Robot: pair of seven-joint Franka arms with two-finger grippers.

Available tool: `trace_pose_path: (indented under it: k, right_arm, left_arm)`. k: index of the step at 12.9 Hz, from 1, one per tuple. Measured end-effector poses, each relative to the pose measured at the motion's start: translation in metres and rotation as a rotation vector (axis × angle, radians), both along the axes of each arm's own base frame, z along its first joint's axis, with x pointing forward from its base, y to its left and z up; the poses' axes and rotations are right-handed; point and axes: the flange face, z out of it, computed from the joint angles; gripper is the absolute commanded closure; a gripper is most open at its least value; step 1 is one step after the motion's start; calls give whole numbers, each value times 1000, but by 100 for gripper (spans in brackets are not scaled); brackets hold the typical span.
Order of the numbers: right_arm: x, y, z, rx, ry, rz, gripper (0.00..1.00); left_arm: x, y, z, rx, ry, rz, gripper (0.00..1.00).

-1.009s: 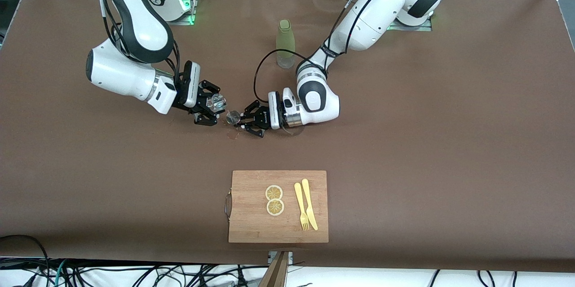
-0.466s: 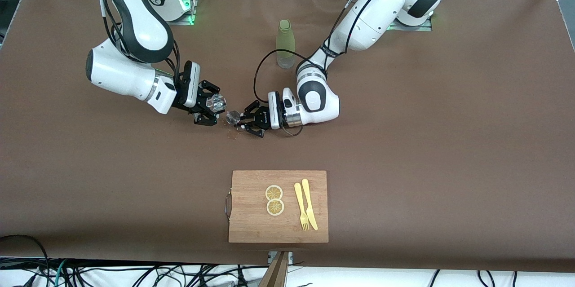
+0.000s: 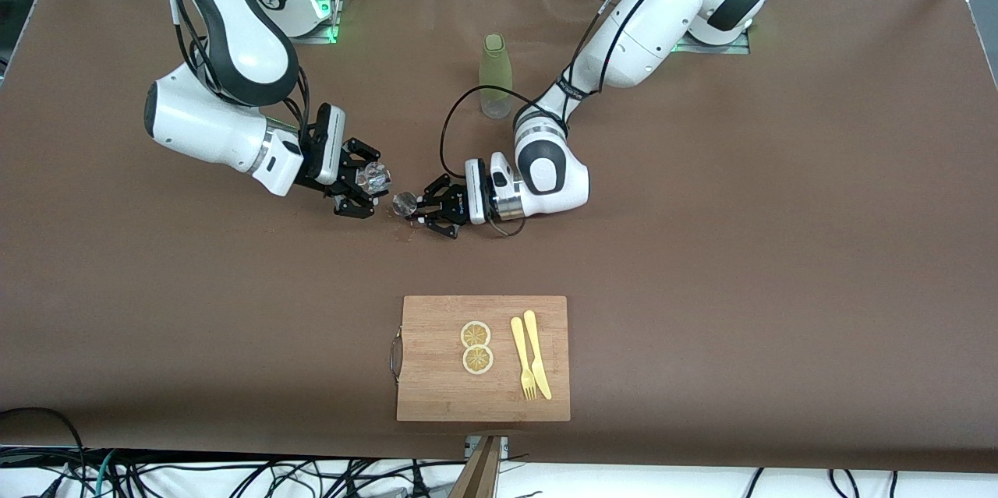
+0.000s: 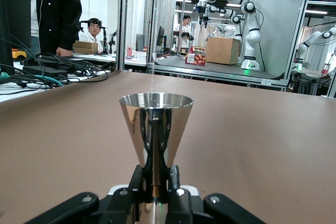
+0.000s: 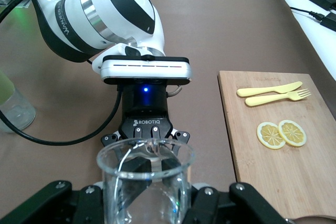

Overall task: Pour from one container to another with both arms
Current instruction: 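Carry the glass back with the right gripper while the left gripper returns the jigger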

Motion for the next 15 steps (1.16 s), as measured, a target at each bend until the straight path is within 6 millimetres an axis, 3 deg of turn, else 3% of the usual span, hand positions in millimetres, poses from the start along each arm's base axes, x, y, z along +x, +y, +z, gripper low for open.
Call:
trace_pose_path:
  k: [5, 9, 12, 15]
  right_arm:
    - [-5, -8, 22, 80, 45, 9, 90]
    - [-7, -25, 39, 216, 115, -5, 90]
    - [-5, -67, 35, 325, 144, 45, 90]
    - [-1, -132, -3, 423, 137, 91, 90]
  left_arm:
    - [1, -1, 2, -3, -4, 1, 100]
    - [11, 3, 9, -9, -18, 12, 100]
    - [23, 13, 16, -25, -27, 23, 100]
    - [31, 32, 17, -50, -42, 19, 100]
